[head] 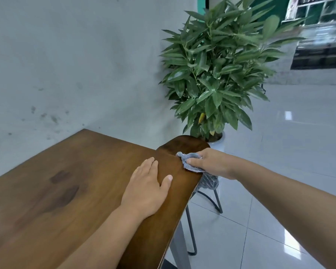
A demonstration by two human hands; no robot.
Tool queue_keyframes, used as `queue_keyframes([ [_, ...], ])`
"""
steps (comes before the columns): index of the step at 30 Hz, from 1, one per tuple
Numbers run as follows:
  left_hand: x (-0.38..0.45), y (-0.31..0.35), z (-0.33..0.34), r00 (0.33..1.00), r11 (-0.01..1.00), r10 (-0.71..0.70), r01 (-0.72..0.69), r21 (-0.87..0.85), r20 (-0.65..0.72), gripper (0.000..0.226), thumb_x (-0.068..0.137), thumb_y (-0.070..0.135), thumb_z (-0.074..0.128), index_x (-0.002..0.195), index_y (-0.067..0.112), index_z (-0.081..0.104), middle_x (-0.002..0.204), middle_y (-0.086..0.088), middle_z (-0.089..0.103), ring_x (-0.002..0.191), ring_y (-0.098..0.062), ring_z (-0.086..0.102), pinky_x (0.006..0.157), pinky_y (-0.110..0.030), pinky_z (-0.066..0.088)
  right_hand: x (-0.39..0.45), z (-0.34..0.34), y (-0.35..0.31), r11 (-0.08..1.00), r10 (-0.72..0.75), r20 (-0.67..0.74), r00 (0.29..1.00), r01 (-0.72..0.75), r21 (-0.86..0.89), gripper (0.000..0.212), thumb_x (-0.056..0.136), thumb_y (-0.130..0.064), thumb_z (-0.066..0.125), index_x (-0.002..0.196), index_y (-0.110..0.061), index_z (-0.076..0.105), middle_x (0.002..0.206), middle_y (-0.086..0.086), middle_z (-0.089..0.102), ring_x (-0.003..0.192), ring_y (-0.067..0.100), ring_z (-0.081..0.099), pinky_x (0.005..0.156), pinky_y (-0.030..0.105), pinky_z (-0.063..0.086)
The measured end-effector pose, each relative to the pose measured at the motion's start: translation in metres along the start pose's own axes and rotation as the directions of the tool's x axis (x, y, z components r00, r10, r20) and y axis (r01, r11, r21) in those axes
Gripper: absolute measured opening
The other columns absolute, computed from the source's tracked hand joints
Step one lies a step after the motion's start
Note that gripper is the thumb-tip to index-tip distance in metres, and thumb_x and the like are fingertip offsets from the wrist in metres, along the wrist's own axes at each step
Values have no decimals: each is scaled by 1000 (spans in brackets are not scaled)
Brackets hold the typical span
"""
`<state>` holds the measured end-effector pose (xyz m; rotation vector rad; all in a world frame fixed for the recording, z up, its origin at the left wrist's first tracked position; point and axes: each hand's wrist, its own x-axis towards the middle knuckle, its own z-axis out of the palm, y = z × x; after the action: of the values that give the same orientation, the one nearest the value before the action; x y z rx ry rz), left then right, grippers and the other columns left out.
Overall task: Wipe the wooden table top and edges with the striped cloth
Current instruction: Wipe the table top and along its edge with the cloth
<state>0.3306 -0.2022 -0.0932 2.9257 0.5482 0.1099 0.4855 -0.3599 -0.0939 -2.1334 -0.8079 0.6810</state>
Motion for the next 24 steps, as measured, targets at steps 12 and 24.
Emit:
queue_keyframes([
  [12, 7, -5, 1, 992, 992, 125, -125, -18, 34, 70, 96, 58, 22, 154, 19, 12, 161, 4, 6, 147, -11, 3, 121, -33, 6, -10, 23, -18, 986, 131, -255, 958, -99, 134, 34, 96, -46, 54, 78, -19, 64, 72, -1, 60, 66, 13, 53, 62, 24, 39],
  [24, -3, -4, -2, 976, 974, 216, -214, -68, 17, 63, 99, 52, 27, 154, 25, 12, 160, 11, 8, 146, -6, 6, 118, -27, 7, -36, 110, -41, 732, 512, -578, 636, 30, 681, 45, 105, -38, 30, 145, -23, 41, 132, 6, 58, 121, 25, 55, 105, 42, 44],
])
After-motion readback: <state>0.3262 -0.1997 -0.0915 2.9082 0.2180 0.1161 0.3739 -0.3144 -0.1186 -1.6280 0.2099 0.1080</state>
